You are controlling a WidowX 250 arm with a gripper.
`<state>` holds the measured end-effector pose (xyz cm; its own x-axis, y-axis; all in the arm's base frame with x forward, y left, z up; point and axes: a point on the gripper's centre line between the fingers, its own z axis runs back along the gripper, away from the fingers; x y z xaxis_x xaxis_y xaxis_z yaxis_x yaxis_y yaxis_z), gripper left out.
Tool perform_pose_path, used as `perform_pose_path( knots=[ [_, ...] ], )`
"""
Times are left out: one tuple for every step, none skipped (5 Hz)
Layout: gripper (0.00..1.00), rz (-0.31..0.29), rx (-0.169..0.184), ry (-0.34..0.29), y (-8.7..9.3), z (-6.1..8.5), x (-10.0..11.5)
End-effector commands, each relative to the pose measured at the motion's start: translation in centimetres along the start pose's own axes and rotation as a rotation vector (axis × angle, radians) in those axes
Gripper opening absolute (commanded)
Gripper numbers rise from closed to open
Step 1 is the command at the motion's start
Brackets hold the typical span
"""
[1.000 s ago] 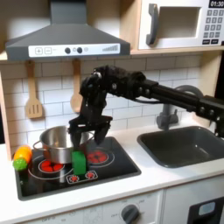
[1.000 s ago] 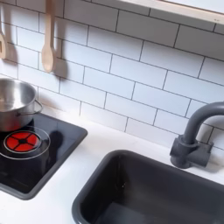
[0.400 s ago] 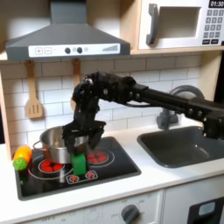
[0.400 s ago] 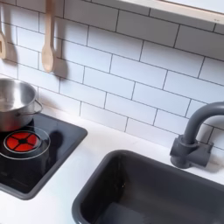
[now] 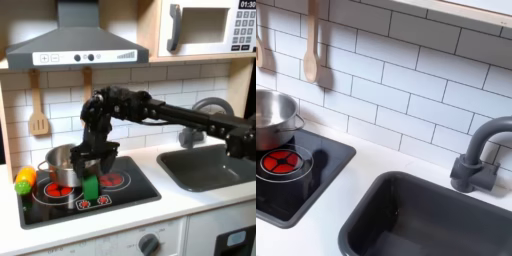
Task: Reach green block
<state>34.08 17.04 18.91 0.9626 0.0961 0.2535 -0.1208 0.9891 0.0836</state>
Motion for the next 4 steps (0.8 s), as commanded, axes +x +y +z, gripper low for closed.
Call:
perform_pose_path(
  knots=[
    [1.0, -0.012, -0.006, 0.006, -0.2, -0.5, 0.1],
    [1.0, -0.013, -0.011, 0.013, -0.4, -1.1, 0.3],
    [1.0, -0.008, -0.015, 0.027, -0.4, -1.7, 0.2],
    [1.0, -0.003, -0.015, 0.034, -0.4, -2.1, 0.2]
  ],
)
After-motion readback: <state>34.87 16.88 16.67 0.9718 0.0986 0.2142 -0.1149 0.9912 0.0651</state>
